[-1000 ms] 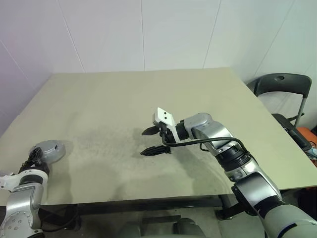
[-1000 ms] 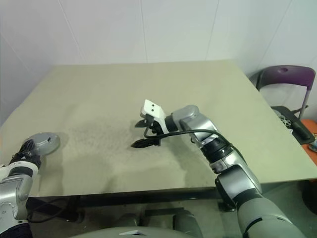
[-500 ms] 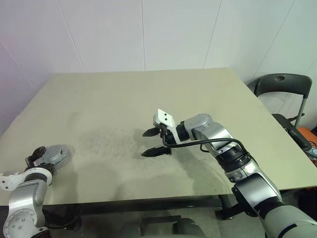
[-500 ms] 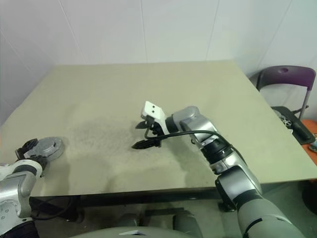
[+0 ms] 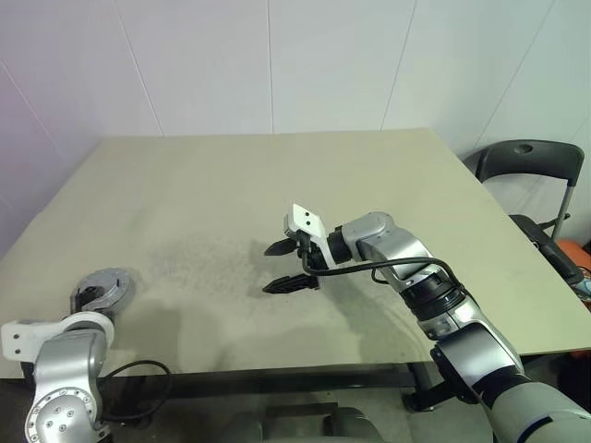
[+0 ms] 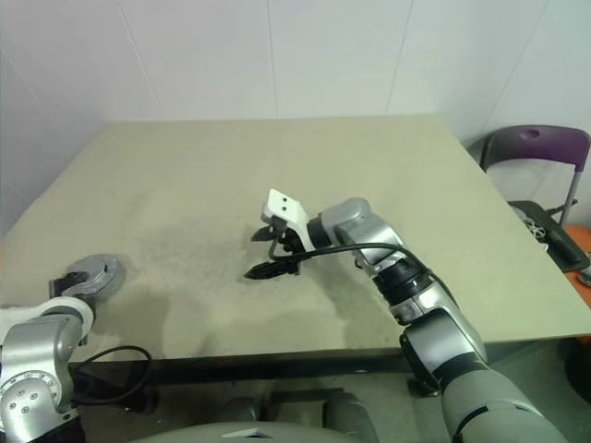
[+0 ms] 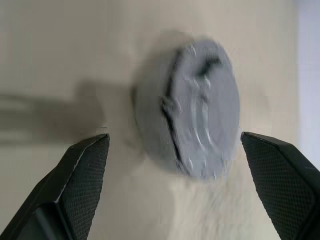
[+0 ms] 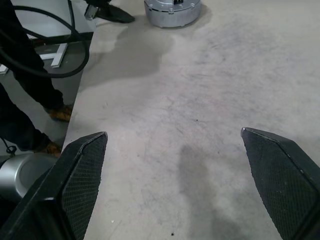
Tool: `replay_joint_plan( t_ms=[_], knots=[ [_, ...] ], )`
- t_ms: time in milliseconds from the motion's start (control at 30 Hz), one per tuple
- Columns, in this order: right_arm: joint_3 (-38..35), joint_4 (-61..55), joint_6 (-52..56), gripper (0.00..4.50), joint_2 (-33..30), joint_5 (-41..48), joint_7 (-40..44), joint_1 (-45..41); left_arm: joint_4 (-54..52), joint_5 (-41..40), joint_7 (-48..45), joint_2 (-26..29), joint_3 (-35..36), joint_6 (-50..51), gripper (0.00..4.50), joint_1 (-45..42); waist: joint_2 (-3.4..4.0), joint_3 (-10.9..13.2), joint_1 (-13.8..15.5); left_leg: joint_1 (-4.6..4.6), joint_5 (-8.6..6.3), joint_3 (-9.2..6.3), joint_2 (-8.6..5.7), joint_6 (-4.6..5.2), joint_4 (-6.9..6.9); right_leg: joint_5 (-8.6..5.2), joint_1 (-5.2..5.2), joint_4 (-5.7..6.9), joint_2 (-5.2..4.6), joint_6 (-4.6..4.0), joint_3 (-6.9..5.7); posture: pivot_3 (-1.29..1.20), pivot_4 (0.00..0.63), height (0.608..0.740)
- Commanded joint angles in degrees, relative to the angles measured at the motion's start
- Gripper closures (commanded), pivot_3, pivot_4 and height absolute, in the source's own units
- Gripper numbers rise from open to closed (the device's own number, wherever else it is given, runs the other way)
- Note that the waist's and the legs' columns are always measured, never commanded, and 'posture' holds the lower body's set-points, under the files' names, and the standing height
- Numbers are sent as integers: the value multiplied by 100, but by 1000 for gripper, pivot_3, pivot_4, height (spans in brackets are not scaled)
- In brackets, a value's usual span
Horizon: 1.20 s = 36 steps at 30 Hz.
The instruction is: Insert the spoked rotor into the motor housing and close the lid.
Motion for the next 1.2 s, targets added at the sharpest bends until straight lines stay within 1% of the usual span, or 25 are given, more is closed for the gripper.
replay_joint_plan(
  t_ms=[33,100,167,300,333,400,500,533,633,733,800,867,967,1133,1200],
  knots=[
    [-98,17,-173,0,47,-37,14,-144,-430,468,-254,487,-694,516,34,-281,2,1,-4,-1,0,-2,0,0,7,1,2,1,2,-2,-4,0,0,740],
    [-127,77,-223,0,40,-60,3,-149,-421,604,-805,730,-1121,828,34,-466,5,3,-14,0,0,-3,0,0,17,2,7,2,4,-6,-6,0,0,740],
    [-166,155,-268,0,30,-110,-42,-150,-378,728,-1241,960,-1376,1064,34,-580,6,4,-20,0,0,-2,0,0,27,-1,13,1,6,-16,-6,0,0,740],
    [-323,462,-375,0,-16,-168,-153,-214,-187,1327,-2703,1945,-1412,1477,34,-556,11,7,-68,1,0,-1,4,1,28,0,9,5,12,-16,-5,0,0,740],
    [-358,553,-450,0,-38,-201,-187,-229,-111,1497,-3140,2229,-1396,1558,34,-493,19,11,-66,-1,0,-1,6,1,26,0,5,8,16,-18,-5,0,0,740],
    [-427,773,-565,0,-69,-277,-269,-268,77,1741,-4306,2691,-1289,1581,34,-242,28,16,-72,0,0,0,8,1,21,-1,3,7,16,-20,-5,0,0,740],
    [-610,1066,-973,0,-20,-335,-459,-235,548,2598,-5894,3263,-1200,1180,34,132,42,25,-67,-5,0,7,6,1,17,-2,0,0,13,-21,-3,0,0,740],
    [-656,1122,-1096,0,-1,-357,-518,-212,672,2851,-6325,3377,-1201,1029,34,208,42,25,-67,-6,-1,7,6,1,16,-2,-1,-2,12,-22,-3,0,0,740],
    [-769,1323,-1461,0,62,-411,-650,-164,1115,3421,-7401,3546,-1124,628,34,397,48,29,-62,-7,-1,6,7,1,13,-3,-3,-3,12,-22,-3,0,0,740],
    [-895,1565,-1924,0,102,-473,-828,-113,1503,4221,-8375,3737,-1167,-5,34,528,55,33,-71,-6,-1,7,8,1,10,-3,-4,-4,11,-23,-3,0,0,740],
    [-991,1738,-2373,0,135,-524,-970,-65,1639,4522,-8807,3655,-1166,-384,34,474,56,34,-58,-6,-1,7,8,1,9,-4,-3,-7,9,-23,-3,0,0,740],
    [-1028,1829,-2756,0,135,-572,-972,12,1743,4831,-9043,3570,-1191,-683,34,385,56,34,-55,-7,-1,6,8,2,7,-3,-3,-9,8,-23,-3,0,0,740],
    [-1080,1900,-2805,0,78,-552,-852,139,1932,5305,-9300,3445,-1264,-1135,34,193,57,35,-62,-6,-1,5,9,2,3,-2,-4,-8,7,-20,-2,0,0,740],
    [-1165,1948,-3338,0,-202,-754,-998,503,2059,5770,-9400,3168,-1355,-1380,34,-16,57,35,-53,-5,-1,3,10,2,0,8,-4,-8,5,-3,-2,0,0,740],
    [-1303,1985,-3289,0,-254,-656,-1052,659,2113,5936,-9394,3068,-1358,-1466,34,-58,57,35,-51,-5,-1,3,10,2,-2,8,-4,-8,4,-2,-2,0,0,740]
  ],
)
